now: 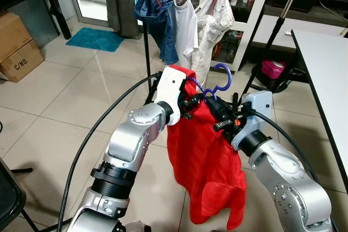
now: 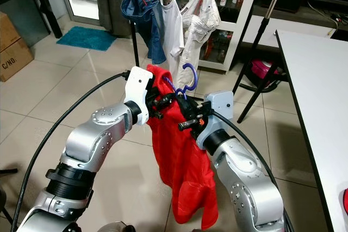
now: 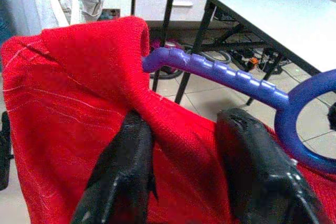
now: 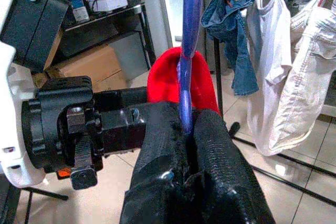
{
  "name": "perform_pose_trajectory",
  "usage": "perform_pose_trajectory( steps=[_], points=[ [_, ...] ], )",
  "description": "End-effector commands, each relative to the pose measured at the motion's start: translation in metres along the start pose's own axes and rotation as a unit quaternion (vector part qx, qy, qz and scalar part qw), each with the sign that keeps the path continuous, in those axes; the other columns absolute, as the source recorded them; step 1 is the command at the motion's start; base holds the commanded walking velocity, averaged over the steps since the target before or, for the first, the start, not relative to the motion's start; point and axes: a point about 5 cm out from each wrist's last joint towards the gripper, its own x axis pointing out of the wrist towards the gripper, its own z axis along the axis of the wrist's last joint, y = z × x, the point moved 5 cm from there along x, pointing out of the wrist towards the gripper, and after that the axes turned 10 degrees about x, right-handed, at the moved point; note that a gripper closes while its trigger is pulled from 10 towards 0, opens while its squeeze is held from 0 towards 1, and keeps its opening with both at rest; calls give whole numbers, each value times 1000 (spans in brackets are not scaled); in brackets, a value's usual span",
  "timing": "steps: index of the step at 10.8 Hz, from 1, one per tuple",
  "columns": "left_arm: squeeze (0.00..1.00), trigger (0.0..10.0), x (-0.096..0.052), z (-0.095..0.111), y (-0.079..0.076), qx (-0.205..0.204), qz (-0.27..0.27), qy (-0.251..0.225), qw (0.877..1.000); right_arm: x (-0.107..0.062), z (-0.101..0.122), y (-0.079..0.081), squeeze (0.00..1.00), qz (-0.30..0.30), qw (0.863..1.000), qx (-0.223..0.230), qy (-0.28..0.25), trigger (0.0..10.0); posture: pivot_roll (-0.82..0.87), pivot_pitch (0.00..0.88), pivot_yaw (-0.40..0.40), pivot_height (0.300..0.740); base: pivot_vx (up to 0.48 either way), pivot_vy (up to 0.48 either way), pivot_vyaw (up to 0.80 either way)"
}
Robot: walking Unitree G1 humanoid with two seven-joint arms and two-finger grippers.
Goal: Hang hanger
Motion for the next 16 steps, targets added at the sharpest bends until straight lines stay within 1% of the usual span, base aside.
perform_pose_trajectory(
  steps=[1, 3, 4, 5, 6, 7, 9, 11, 12, 13, 14, 15, 16],
  points=[
    [0, 0, 0, 3, 0, 2, 4, -8, 1000, -2, 10, 6, 0, 15, 1000, -10, -22, 0, -52, 11, -21, 740, 0, 0, 0],
    [0, 0, -1, 3, 2, -3, 7, -15, 1000, -2, 10, 5, 0, 14, 1000, -12, -21, 0, -53, 13, -21, 740, 0, 0, 0],
    [0, 0, -3, 3, 5, -16, 15, -17, 1000, -3, 9, 5, 0, 13, 1000, -11, -20, 0, -54, 21, -24, 740, 0, 0, 0],
    [0, 0, -9, -3, 14, -35, 30, -16, 999, -5, 5, 4, 0, 10, 1000, -11, -14, 0, -53, 23, -24, 740, 0, 0, 0],
    [0, 0, -11, -6, 18, -39, 36, -13, 998, -5, 5, 3, 0, 8, 1000, -11, -13, 0, -53, 23, -24, 740, 0, 0, 0],
    [0, 0, -17, -12, 29, -47, 53, -6, 997, -5, 4, 1, 0, 1, 1000, -12, -12, 0, -53, 22, -22, 740, 0, 0, 0],
    [0, 0, -25, -16, 38, -52, 60, -4, 997, -6, 1, -3, 0, -9, 1000, -15, -6, 0, -46, 21, -20, 740, 0, 0, 0],
    [0, 0, -36, -14, 34, -49, 31, -11, 998, -6, -2, -15, 0, -44, 999, -25, 2, 0, -44, 22, -13, 740, 0, 0, 0],
    [0, 0, -45, -5, 44, -39, 52, -31, 997, -11, -18, -33, 0, -84, 995, -38, 48, 0, -44, 23, -10, 740, 0, 0, 0],
    [0, 0, -52, 2, 53, -32, 68, -47, 996, -17, -32, -42, 0, -101, 990, -51, 83, 0, -43, 23, -9, 740, 0, 0, 0],
    [0, 0, -61, 14, 72, -20, 97, -64, 993, -26, -49, -51, 0, -120, 984, -48, 121, 0, -38, 24, -8, 740, 0, 0, 0],
    [0, 0, -68, 20, 88, -13, 115, -65, 991, -35, -62, -58, 0, -127, 977, -72, 156, 0, -38, 24, -5, 740, 0, 0, 0],
    [0, 0, -71, 23, 95, -4, 129, -65, 990, -37, -64, -60, 0, -132, 976, -67, 162, 0, -41, 23, -2, 740, 0, 0, 0]
  ],
)
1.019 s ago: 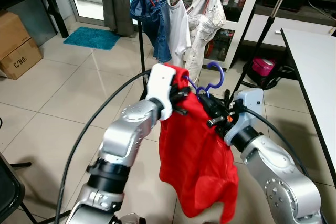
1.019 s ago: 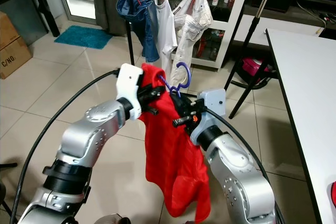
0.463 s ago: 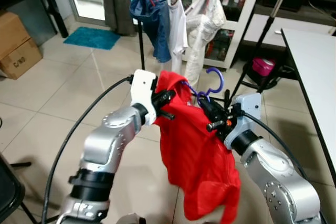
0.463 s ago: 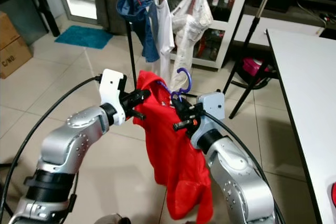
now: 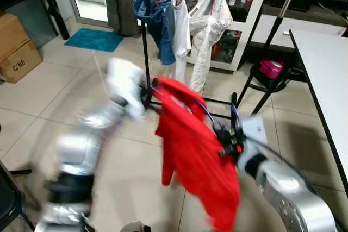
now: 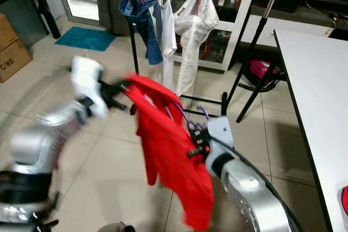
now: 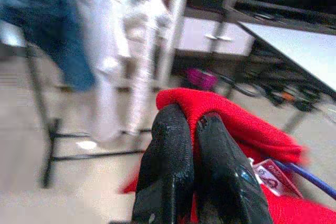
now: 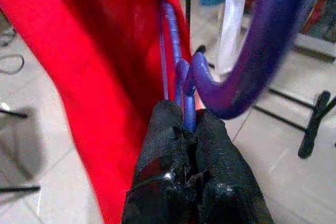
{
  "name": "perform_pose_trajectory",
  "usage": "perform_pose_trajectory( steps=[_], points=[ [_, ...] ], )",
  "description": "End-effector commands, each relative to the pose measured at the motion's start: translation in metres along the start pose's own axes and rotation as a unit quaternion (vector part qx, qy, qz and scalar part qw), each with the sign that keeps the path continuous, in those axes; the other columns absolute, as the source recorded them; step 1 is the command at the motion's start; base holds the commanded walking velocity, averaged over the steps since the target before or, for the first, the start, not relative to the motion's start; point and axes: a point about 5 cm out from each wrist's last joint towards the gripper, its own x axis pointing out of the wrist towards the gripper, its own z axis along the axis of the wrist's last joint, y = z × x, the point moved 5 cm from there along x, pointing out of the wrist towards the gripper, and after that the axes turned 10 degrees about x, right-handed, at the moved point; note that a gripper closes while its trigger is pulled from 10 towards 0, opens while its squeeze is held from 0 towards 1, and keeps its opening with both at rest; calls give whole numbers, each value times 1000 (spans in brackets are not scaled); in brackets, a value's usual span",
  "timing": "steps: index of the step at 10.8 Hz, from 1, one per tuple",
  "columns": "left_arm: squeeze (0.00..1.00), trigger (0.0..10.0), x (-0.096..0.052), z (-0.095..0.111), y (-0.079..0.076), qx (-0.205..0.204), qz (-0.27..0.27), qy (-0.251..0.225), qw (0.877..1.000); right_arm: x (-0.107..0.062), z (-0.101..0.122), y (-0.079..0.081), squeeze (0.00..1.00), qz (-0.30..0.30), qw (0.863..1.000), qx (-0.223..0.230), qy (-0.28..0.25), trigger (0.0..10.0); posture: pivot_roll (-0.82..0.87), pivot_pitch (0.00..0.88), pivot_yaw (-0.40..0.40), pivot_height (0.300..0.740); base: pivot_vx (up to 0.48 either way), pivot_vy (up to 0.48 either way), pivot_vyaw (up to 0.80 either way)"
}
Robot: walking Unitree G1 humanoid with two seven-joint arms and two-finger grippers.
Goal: Hang hanger
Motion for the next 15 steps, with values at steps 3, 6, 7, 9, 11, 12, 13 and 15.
perform_pose_trajectory(
  steps=[3, 6, 7, 9, 11, 12, 13, 15],
  points=[
    [0, 0, -14, 21, 83, 57, 222, -20, 973, -15, -1, -11, 0, 8, 1000, -3, 3, 0, -48, 22, 4, 740, 0, 0, 0],
    [0, 0, -26, 16, 133, 63, 347, -17, 936, -31, 0, 21, 0, 136, 991, -15, 5, 0, -51, 19, 1, 740, 0, 0, 0],
    [0, 0, -17, 21, 126, 90, 318, -21, 944, -31, 1, 20, 0, 131, 991, -20, 6, 0, -51, 19, 1, 740, 0, 0, 0],
    [0, 0, 14, 17, 76, 167, 183, -13, 969, -19, 19, 10, 0, 85, 996, -36, -9, 0, -57, 20, 4, 740, 0, 0, 0],
    [0, 0, 41, 21, 2, 256, 39, -35, 965, 2, 32, 7, 0, 48, 988, -140, 36, 0, -55, 23, 9, 740, 0, 0, 0],
    [0, 0, 46, 21, -14, 272, 6, -40, 961, 9, 30, 8, 0, 52, 983, -166, 61, 0, -54, 28, 10, 740, 0, 0, 0],
    [0, 0, 52, 20, -34, 304, -33, -43, 951, 15, 22, 11, 0, 65, 969, -209, 109, 0, -54, 28, 10, 740, 0, 0, 0],
    [0, 0, 55, 9, -21, 341, -16, -8, 940, 16, 20, 15, 0, 79, 968, -206, 123, 0, -49, 23, 0, 740, 0, 0, 0]
  ],
)
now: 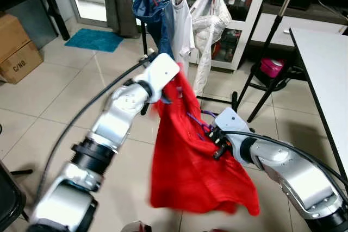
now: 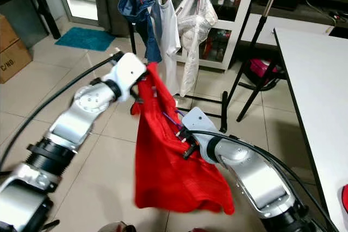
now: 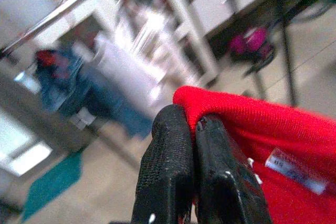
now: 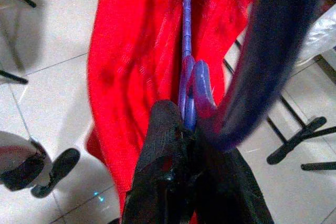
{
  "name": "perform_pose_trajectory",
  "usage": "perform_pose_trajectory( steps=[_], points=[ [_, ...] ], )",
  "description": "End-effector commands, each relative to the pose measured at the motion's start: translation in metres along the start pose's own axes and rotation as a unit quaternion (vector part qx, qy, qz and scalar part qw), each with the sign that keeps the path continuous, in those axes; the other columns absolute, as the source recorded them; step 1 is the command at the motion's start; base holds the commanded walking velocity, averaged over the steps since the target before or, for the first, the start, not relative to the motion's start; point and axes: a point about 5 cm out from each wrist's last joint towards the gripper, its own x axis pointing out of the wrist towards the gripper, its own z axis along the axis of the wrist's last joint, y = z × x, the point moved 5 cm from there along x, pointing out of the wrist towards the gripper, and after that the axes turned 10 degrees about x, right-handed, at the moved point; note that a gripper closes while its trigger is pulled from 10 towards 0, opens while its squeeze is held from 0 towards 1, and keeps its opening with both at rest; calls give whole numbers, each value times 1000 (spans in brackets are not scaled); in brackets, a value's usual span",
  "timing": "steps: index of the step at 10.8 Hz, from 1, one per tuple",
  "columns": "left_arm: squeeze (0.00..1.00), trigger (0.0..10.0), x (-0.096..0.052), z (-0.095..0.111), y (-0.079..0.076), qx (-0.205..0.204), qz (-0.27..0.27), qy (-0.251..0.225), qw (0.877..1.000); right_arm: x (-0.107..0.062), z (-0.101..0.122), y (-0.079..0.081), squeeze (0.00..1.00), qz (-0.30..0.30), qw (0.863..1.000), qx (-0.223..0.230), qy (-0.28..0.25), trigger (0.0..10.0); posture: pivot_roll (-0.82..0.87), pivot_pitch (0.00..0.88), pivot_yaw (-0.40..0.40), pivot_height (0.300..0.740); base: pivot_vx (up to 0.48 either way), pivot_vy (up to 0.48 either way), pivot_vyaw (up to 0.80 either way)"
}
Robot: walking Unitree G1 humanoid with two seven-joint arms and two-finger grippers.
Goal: Hang hanger
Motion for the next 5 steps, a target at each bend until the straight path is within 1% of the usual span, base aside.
perform_pose_trajectory(
  steps=[1, 2, 3, 4, 5],
  points=[
    [0, 0, -3, -12, 25, 11, 42, 30, 999, -7, 1, -1, 0, 8, 1000, 9, -11, 0, -48, 18, -2, 740, 0, 0, 0],
    [0, 0, -12, -40, 55, 23, 89, 84, 992, -21, 2, 2, 0, 36, 998, 44, -37, 0, -50, 16, -2, 740, 0, 0, 0],
    [0, 0, -21, -61, 75, 27, 120, 119, 985, -31, 3, 6, 0, 62, 995, 48, -57, 0, -53, 13, -1, 740, 0, 0, 0],
    [0, 0, -31, -83, 97, 14, 158, 149, 976, -48, 5, 28, 0, 146, 985, 40, -81, 0, -54, 11, 1, 740, 0, 0, 0],
    [0, 0, -34, -94, 103, -35, 176, 154, 972, -58, 4, 42, 0, 196, 975, 54, -88, 0, -53, 6, 1, 740, 0, 0, 0]
  ],
)
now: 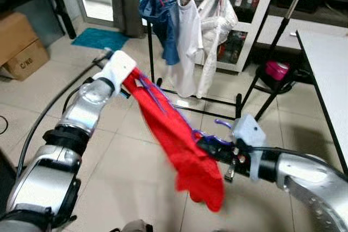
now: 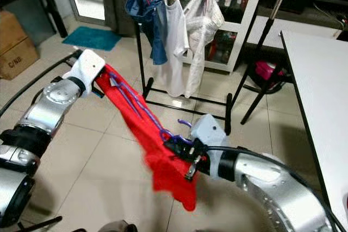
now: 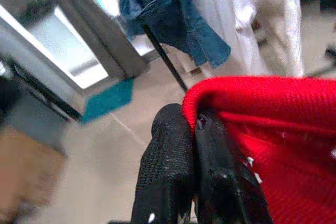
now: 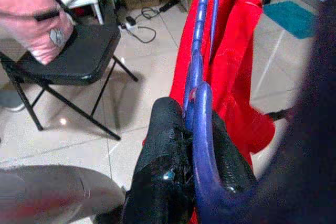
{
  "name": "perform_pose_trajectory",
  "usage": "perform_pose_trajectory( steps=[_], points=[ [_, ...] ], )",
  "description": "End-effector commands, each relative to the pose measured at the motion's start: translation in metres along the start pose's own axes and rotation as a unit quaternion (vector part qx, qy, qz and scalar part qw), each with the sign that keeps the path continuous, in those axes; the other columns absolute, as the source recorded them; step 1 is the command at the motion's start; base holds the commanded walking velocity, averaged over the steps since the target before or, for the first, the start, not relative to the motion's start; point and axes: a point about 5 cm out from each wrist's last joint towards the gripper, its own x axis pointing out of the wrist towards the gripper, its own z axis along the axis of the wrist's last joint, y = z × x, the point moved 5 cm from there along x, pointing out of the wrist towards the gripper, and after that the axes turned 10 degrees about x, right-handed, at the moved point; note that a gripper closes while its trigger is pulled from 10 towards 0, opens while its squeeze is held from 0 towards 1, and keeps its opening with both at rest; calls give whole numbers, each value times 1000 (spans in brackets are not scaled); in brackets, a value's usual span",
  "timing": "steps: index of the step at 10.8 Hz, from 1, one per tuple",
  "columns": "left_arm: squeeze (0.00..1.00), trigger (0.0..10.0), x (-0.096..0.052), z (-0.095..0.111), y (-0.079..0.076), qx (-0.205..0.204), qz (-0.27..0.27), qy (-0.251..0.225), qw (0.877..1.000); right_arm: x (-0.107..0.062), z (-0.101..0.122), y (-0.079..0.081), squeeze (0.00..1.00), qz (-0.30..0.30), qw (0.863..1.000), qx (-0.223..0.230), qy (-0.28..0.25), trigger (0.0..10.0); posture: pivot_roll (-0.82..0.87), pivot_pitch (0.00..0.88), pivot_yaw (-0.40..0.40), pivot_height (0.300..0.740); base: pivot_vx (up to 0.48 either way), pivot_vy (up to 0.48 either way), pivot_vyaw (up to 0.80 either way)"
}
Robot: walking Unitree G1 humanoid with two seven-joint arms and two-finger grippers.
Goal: Hang hanger
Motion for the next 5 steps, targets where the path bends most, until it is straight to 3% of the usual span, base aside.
perform_pose_trajectory(
  steps=[1, 2, 3, 4, 5],
  points=[
    [0, 0, -6, -14, 43, -56, 76, 26, 995, -6, -14, 4, 0, 16, 999, 32, 27, 0, -54, 4, 2, 740, 0, 0, 0],
    [0, 0, -2, -14, 23, -84, 42, 18, 995, -2, -11, -7, 0, -20, 999, 40, 4, 0, -57, 2, 4, 740, 0, 0, 0],
    [0, 0, 0, 9, -22, -117, -61, -42, 990, 6, 2, -46, 0, -149, 984, 72, -65, 0, -57, 1, 7, 740, 0, 0, 0],
    [0, 0, -6, 24, -49, -123, -128, -82, 981, 6, 12, -65, 0, -213, 964, 109, -115, 0, -56, 3, 9, 740, 0, 0, 0],
    [0, 0, -32, 52, -87, -133, -241, -157, 949, 3, 26, -82, 0, -270, 930, 154, -197, 0, -54, 5, 11, 740, 0, 0, 0]
  ],
)
